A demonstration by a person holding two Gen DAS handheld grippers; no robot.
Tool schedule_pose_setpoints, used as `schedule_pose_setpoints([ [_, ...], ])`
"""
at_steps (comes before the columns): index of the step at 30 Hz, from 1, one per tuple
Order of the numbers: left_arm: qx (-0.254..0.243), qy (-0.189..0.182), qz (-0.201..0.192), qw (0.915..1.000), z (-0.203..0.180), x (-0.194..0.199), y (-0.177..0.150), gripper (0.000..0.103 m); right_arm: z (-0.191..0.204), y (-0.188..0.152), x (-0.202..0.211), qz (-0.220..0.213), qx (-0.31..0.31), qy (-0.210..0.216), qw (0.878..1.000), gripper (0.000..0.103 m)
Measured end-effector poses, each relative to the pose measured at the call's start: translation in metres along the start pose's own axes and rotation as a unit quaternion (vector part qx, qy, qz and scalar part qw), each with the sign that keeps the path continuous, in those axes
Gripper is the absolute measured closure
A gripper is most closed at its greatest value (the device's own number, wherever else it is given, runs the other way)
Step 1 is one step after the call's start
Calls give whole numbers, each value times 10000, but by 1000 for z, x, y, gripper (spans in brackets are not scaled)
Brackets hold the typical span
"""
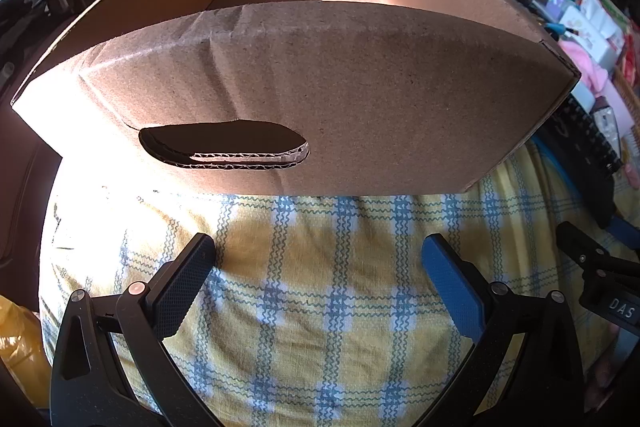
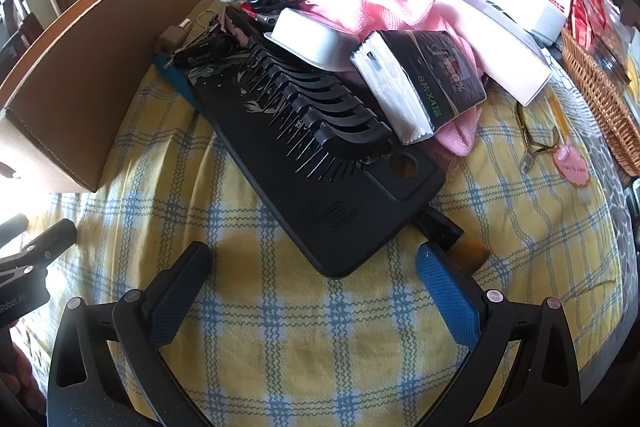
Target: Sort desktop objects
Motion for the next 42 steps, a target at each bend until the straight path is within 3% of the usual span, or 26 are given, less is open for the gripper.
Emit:
schedule_pose_setpoints([
  [11,111,-115,-57,9999,7,8,15,0,-5,2,5,245,-108,88,9996,0],
  [19,-117,-258,-336,9990,-3,42,18,0,-19,10,32,41,-159,104,9998,0],
  [30,-517,-400,-772,9949,-41,86,36,0,-43,23,73,-283,-245,40,9993,0],
  [42,-1140,-984,-1029,9832,-111,117,45,0,-99,49,104,-522,-388,170,9977,0],
])
Point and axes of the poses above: each gripper's, at about its wrist camera, not at the fingertips, and x roughly against the way its jaws point, z to its left, y to its top, the point moved 8 cm from there along -x, roughly the way its jaws point, and after that the axes turned 1 degree about y, right-handed, at the moved point
